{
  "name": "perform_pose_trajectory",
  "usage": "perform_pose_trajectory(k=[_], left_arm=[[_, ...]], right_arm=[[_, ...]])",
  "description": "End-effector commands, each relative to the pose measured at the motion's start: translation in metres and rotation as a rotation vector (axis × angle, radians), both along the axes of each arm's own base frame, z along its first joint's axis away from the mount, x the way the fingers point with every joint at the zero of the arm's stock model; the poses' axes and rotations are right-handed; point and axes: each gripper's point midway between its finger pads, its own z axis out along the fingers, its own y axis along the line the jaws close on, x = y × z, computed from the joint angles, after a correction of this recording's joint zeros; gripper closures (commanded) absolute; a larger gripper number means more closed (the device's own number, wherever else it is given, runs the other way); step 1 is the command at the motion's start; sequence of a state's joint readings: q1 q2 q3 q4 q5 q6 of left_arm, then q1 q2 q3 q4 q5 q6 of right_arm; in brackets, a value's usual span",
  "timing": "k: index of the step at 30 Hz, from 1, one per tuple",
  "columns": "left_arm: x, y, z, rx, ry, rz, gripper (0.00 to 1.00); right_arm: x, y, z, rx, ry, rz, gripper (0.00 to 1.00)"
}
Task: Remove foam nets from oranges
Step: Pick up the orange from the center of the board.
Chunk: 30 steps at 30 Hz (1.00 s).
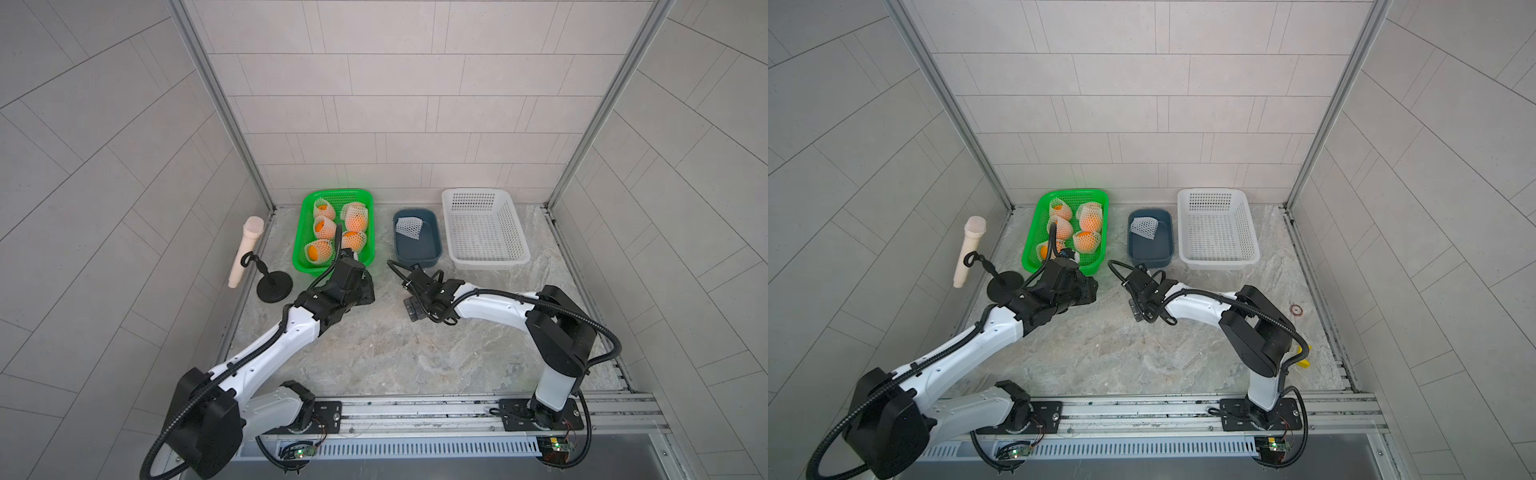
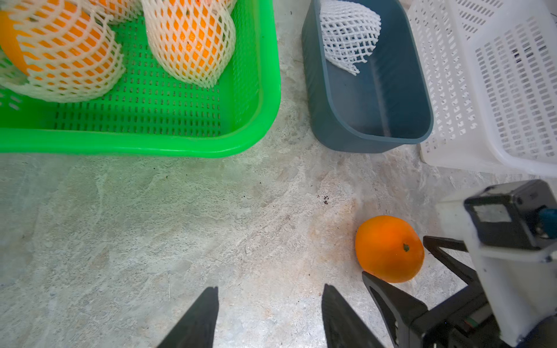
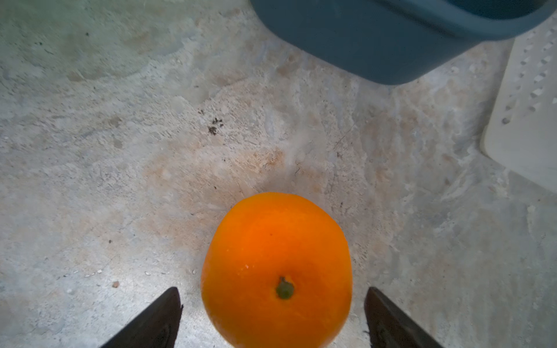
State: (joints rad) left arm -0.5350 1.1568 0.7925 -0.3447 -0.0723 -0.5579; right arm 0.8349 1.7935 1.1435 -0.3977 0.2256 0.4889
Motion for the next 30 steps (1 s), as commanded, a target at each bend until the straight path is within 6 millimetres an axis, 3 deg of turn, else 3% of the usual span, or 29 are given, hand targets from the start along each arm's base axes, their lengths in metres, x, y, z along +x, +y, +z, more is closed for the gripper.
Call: perform_pose_trajectory(k=[1, 18, 30], left_arm=[[0.002, 0.002, -0.002, 0.002, -0.001, 0.020, 0.41], [0.001, -0.001, -0.005, -0.004, 0.013, 0.007, 0.41], [-0.001, 0.002, -0.004, 0.003, 0.013, 0.011, 0.41]], right_arm=[[0.005, -0.003, -0.002, -0.003, 0.000, -0.035, 0.05], [0.012, 0.002, -0.009, 0.044, 0.045, -0.006, 0.08], [0.016, 0.001, -0.012, 0.071, 0.062, -0.009, 0.21]])
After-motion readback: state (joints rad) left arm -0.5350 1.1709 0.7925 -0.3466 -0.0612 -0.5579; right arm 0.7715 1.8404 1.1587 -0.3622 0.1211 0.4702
